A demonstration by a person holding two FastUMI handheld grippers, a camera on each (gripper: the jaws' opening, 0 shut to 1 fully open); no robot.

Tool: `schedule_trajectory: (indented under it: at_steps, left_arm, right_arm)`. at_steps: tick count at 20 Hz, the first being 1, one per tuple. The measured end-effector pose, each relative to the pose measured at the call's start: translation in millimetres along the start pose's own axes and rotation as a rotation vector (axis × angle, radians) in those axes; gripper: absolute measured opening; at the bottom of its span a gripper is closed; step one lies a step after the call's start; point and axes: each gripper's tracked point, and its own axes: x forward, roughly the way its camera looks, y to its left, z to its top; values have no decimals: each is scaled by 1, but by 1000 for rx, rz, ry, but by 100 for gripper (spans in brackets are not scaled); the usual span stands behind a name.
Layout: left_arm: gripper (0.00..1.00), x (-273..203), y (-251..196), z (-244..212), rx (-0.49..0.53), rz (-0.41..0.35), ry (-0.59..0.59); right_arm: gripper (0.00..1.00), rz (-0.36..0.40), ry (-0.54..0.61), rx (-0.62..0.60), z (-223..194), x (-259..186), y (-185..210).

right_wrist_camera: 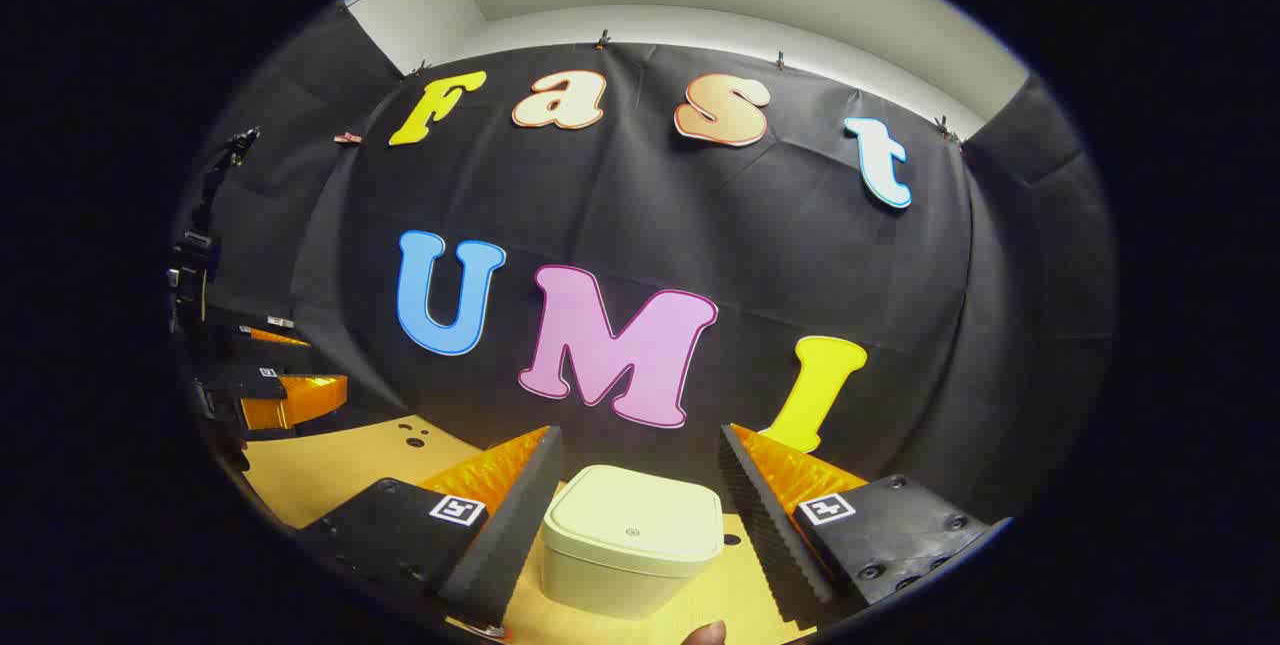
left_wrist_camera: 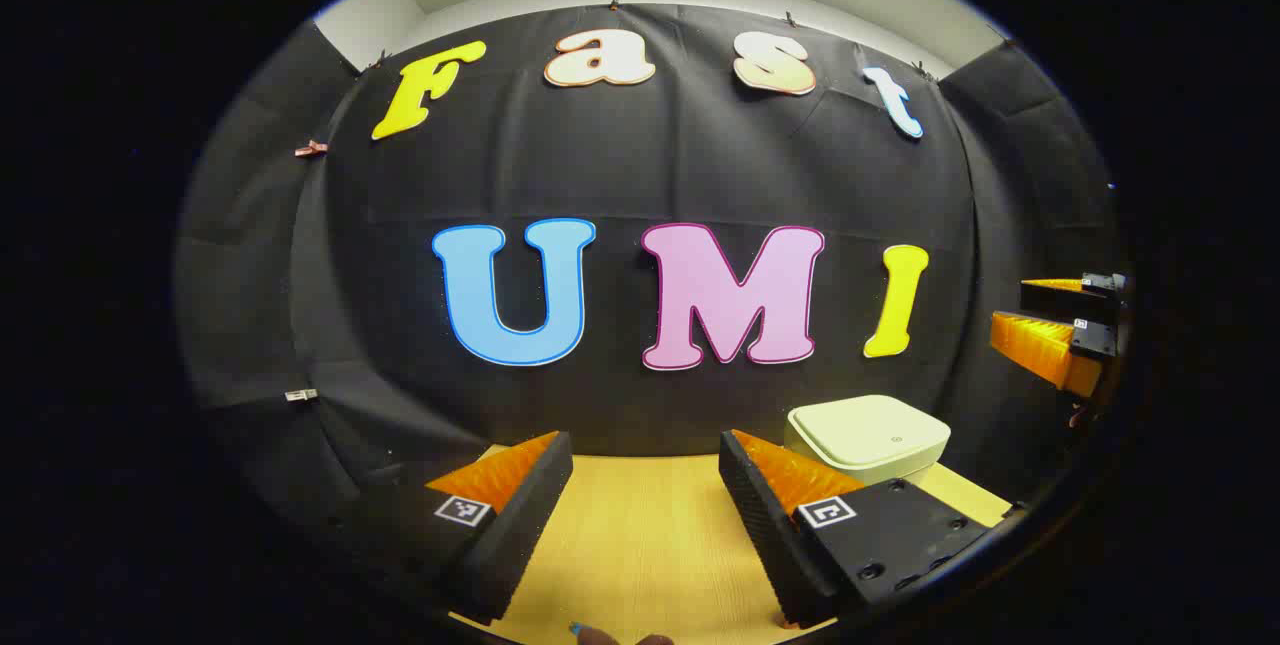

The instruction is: Press the lid of the desktop garbage bin to open it, pick up the crumpled paper on the desktop and throw it into the bin, then pick up the pop can on the desktop and drop it into the bin, and finally close the garbage bin lid.

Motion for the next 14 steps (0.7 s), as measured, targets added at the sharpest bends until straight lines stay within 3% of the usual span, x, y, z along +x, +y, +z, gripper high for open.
schedule_trajectory:
  at_steps: [14]
  left_arm:
    - [96,11,-5,-2,22,25,16]
  right_arm:
    - [97,-14,9,9,-15,10,-25]
